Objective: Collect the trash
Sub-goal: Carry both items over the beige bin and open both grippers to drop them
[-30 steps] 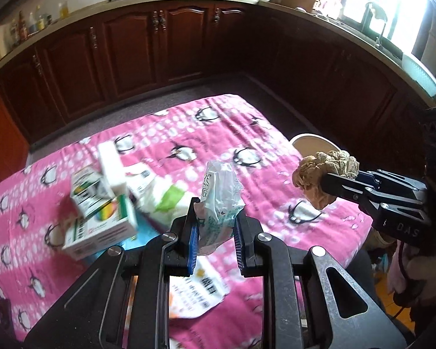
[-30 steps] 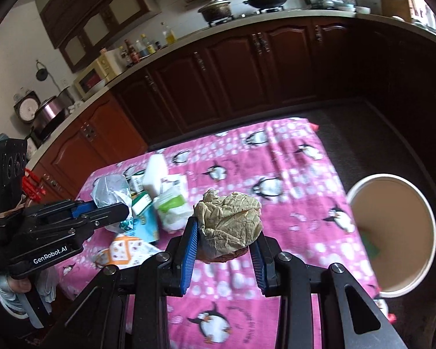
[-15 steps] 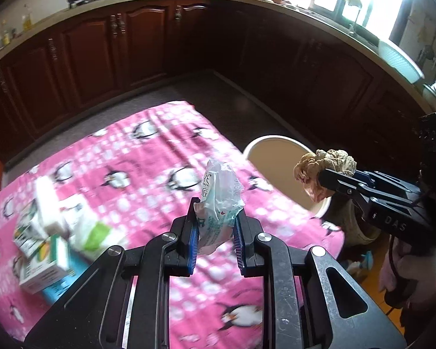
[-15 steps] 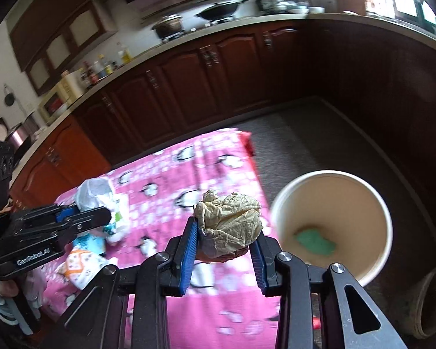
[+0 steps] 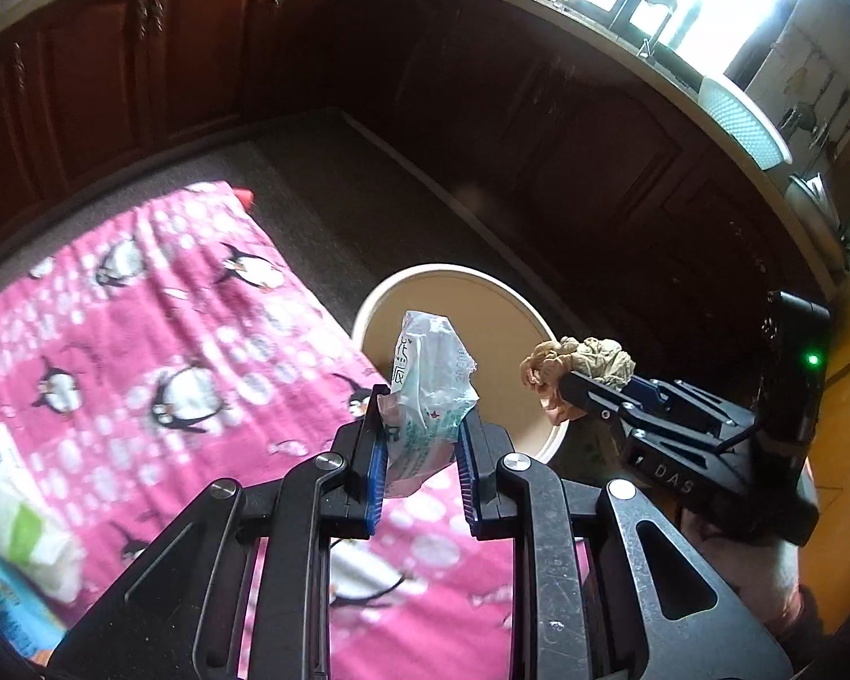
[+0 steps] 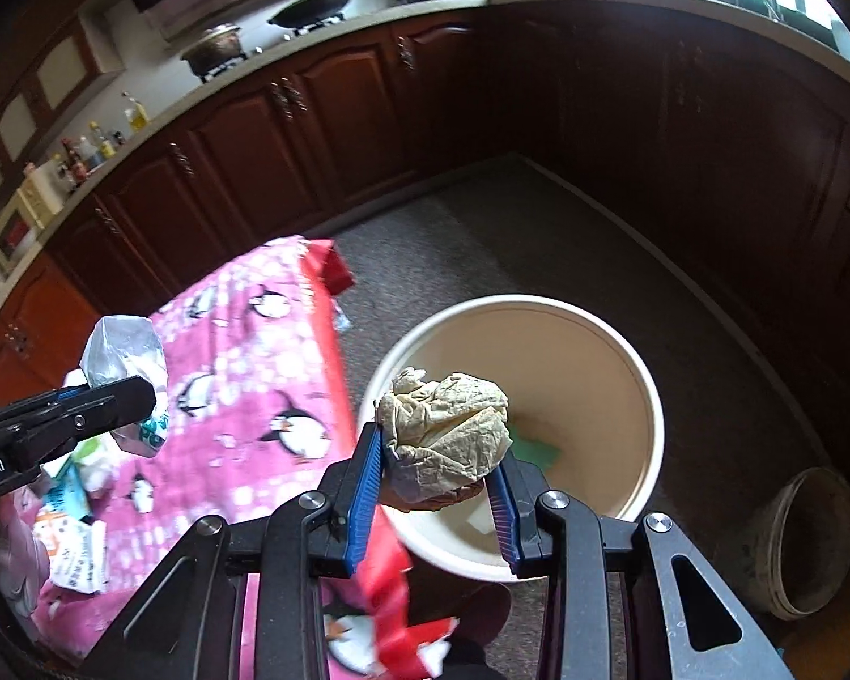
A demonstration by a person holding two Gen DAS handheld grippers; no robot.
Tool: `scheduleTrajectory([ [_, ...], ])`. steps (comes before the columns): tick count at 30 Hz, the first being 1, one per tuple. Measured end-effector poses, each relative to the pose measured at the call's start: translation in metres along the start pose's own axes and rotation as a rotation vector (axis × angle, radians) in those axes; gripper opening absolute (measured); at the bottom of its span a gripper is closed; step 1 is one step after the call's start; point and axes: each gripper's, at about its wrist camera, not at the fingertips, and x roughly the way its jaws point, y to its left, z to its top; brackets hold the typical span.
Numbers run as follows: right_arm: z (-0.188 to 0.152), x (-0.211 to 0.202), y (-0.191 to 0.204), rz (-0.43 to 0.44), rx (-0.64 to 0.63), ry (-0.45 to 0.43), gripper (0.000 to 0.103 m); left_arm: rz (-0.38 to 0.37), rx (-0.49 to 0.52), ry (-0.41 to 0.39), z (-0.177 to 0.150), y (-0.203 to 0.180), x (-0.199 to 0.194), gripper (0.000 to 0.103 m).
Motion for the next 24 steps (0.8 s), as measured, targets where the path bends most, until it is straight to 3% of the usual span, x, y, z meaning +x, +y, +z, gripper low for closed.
scheduleTrajectory([
  [4, -0.001, 0.011, -0.014, -0.038, 0.023, 0.015, 0.046, -0.020, -0.022, 0.025, 0.005, -0.002, 0.023, 0.026],
  [9, -0.003, 0.016, -0.030, -0.069, 0.061, 0.020, 0.061, -0.042, -0.055, 0.036, 0.008, 0.000, 0.035, 0.056],
  [17, -0.008, 0.010, -0.033, -0.050, 0.096, 0.016, 0.064, -0.021, -0.068, 0.035, 0.000, 0.012, 0.025, 0.057],
  [24, -0.011, 0.005, -0.016, -0.033, 0.072, 0.006, 0.064, 0.066, -0.028, -0.015, -0.015, 0.016, -0.006, 0.057],
])
